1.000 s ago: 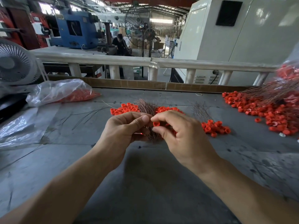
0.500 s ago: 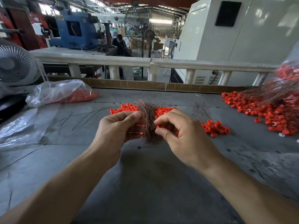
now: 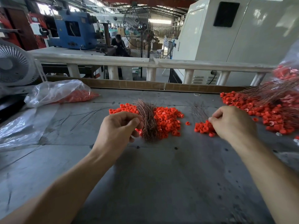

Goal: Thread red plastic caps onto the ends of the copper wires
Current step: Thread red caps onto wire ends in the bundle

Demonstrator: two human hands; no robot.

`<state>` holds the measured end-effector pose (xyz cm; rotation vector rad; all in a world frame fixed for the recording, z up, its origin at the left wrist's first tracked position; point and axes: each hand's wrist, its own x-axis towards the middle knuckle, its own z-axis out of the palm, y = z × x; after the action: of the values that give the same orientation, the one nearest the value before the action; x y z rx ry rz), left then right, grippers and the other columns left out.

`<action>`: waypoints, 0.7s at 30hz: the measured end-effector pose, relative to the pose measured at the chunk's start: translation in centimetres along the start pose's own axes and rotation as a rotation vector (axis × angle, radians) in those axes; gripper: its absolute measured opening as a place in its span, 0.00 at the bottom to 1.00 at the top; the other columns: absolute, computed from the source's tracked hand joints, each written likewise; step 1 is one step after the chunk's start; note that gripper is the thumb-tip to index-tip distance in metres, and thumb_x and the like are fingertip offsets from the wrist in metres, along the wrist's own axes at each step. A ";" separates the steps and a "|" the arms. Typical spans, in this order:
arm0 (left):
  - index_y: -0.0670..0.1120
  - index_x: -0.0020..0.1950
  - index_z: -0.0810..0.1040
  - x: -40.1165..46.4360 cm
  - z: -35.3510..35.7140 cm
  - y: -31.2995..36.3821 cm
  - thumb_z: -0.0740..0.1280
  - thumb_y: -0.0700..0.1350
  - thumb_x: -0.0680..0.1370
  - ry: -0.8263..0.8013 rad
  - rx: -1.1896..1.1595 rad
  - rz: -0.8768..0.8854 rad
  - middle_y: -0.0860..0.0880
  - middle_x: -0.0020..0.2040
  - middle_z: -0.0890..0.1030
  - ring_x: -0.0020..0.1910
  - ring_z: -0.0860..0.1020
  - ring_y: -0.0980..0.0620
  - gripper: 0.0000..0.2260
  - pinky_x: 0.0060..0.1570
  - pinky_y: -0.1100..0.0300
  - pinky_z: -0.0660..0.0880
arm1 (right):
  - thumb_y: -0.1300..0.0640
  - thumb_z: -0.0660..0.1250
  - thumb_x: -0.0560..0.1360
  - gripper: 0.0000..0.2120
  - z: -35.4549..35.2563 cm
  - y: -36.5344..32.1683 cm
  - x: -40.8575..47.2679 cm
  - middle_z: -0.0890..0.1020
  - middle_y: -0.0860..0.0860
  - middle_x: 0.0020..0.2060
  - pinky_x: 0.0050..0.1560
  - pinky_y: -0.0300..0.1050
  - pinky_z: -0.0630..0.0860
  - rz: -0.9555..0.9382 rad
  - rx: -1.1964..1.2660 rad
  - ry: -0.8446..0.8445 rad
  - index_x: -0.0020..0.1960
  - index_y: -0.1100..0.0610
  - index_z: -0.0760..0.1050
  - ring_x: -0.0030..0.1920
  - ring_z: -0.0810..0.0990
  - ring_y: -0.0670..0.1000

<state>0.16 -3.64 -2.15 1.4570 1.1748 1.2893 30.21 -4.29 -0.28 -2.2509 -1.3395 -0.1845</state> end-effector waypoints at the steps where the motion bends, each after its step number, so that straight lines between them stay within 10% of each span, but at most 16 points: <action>1: 0.47 0.47 0.85 0.0 0.0 -0.1 0.68 0.37 0.81 -0.005 0.015 0.004 0.47 0.40 0.86 0.34 0.80 0.52 0.09 0.33 0.58 0.77 | 0.47 0.73 0.75 0.07 0.0 0.0 0.0 0.85 0.50 0.41 0.42 0.45 0.71 0.003 -0.035 -0.027 0.40 0.48 0.81 0.47 0.82 0.58; 21: 0.57 0.40 0.81 0.1 0.2 -1.1 0.78 0.55 0.70 -0.035 0.694 0.124 0.67 0.36 0.80 0.35 0.77 0.66 0.08 0.31 0.64 0.68 | 0.52 0.75 0.75 0.09 2.3 -7.4 -6.6 0.75 0.39 0.42 0.47 0.44 0.74 -0.706 0.387 -0.146 0.55 0.49 0.82 0.43 0.70 0.40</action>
<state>0.26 -3.30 -3.24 2.0586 1.6222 0.9616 20.30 -5.50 -2.03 -1.4328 -2.0066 0.0046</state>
